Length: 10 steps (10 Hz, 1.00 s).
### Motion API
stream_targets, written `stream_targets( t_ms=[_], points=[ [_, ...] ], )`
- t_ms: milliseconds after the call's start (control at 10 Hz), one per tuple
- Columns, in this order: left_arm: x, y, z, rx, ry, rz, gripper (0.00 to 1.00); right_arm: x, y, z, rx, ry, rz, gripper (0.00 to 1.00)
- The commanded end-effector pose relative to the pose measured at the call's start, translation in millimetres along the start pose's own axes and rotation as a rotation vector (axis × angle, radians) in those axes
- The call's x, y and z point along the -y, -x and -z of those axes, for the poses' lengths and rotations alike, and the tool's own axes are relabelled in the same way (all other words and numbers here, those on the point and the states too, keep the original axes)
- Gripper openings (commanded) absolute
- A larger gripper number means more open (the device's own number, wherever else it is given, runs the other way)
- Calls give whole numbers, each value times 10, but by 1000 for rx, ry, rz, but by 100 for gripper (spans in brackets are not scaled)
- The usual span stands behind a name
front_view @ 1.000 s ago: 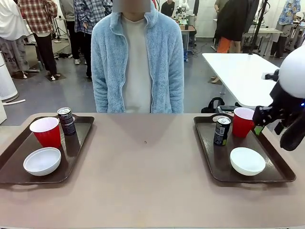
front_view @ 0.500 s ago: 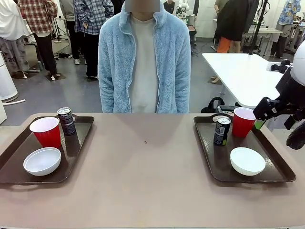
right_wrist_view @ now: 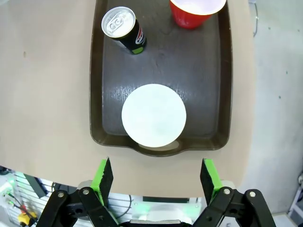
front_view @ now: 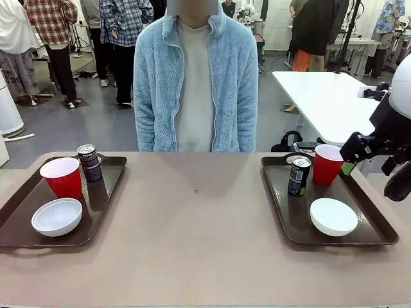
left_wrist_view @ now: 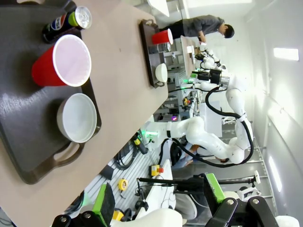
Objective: Prepare tableware on both trays.
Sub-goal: Pick up a Picnic Bowl from the table and place it on a Handle tray.
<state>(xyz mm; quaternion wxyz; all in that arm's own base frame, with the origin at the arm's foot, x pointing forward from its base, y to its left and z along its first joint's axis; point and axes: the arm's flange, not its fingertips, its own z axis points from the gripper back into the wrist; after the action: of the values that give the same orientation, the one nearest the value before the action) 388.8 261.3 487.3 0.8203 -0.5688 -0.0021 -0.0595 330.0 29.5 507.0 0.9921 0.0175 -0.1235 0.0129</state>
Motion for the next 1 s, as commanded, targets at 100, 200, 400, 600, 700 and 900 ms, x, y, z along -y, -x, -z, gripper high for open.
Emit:
stream_targets(
  t_ms=[100,200,400,600,700,900],
  points=[
    [47,-2,-4,12,8,-10,100,18,-27,13,9,0,2,95],
    [47,-2,-4,12,8,-10,100,18,-27,13,9,0,2,95],
    [47,-2,-4,12,8,-10,100,18,-27,13,9,0,2,95],
    [47,-2,-4,12,8,-10,100,18,-27,13,9,0,2,95],
    [47,-2,-4,12,8,-10,100,0,-1,-1,1,0,0,95],
    [47,-2,-4,12,8,-10,100,543,174,-12,-57,-605,115,95]
  ],
)
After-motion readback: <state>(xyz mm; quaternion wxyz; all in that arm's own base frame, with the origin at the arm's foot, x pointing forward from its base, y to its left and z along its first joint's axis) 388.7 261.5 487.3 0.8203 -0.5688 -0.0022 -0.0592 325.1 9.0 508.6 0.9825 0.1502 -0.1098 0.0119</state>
